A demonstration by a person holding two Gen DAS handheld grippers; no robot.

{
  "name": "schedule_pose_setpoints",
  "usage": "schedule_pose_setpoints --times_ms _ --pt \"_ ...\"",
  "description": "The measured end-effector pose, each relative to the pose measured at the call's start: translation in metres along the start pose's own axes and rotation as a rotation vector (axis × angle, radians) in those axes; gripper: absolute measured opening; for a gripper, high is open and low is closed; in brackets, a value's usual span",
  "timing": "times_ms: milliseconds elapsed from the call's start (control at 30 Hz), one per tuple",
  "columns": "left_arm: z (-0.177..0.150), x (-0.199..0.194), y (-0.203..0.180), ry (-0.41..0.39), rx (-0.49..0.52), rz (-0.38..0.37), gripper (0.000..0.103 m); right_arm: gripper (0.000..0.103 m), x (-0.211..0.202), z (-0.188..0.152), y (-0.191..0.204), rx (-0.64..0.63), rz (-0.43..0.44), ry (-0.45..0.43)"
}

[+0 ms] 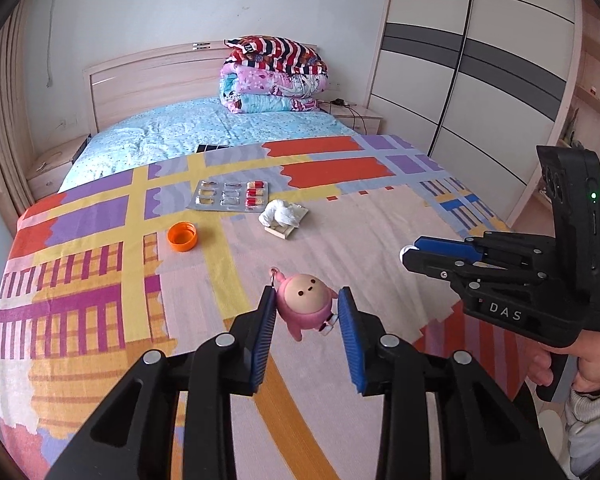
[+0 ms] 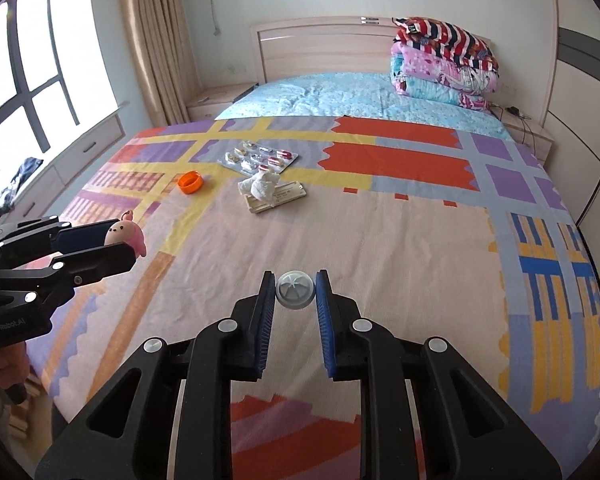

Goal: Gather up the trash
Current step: 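Close the left tool on the pink toy while the right tool grips the white lid, then carry the pink toy and white lid down over the trash bin with both tools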

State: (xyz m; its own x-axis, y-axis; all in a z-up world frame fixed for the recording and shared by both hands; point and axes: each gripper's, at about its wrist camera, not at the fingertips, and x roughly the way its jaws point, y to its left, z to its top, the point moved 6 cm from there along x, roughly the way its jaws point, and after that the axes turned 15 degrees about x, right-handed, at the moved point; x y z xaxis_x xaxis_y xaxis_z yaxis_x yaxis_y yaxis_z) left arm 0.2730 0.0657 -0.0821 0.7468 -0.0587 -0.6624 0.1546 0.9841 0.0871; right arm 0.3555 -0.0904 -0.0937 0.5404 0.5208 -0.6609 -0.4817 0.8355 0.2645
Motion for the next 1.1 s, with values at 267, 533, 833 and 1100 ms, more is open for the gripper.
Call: schedule_pose_setpoints --times_ms 267,533,833,1100 --pt "-0.013 -0.047 -0.039 -0.033 0.059 -0.003 0.031 0.021 -0.050 -0.028 0.020 -0.042 0.042 -0.039" --pt "-0.038 -0.083 -0.072 -0.049 0.104 -0.018 0.031 0.021 -0.089 -0.057 0.032 -0.085 0.076 -0.056" --pt "-0.078 -0.101 -0.101 -0.034 0.132 -0.060 0.031 0.021 -0.104 -0.105 0.036 -0.109 0.109 -0.005" --pt "-0.119 -0.102 -0.121 0.014 0.113 -0.112 0.031 0.021 -0.099 -0.155 0.040 -0.119 0.144 0.078"
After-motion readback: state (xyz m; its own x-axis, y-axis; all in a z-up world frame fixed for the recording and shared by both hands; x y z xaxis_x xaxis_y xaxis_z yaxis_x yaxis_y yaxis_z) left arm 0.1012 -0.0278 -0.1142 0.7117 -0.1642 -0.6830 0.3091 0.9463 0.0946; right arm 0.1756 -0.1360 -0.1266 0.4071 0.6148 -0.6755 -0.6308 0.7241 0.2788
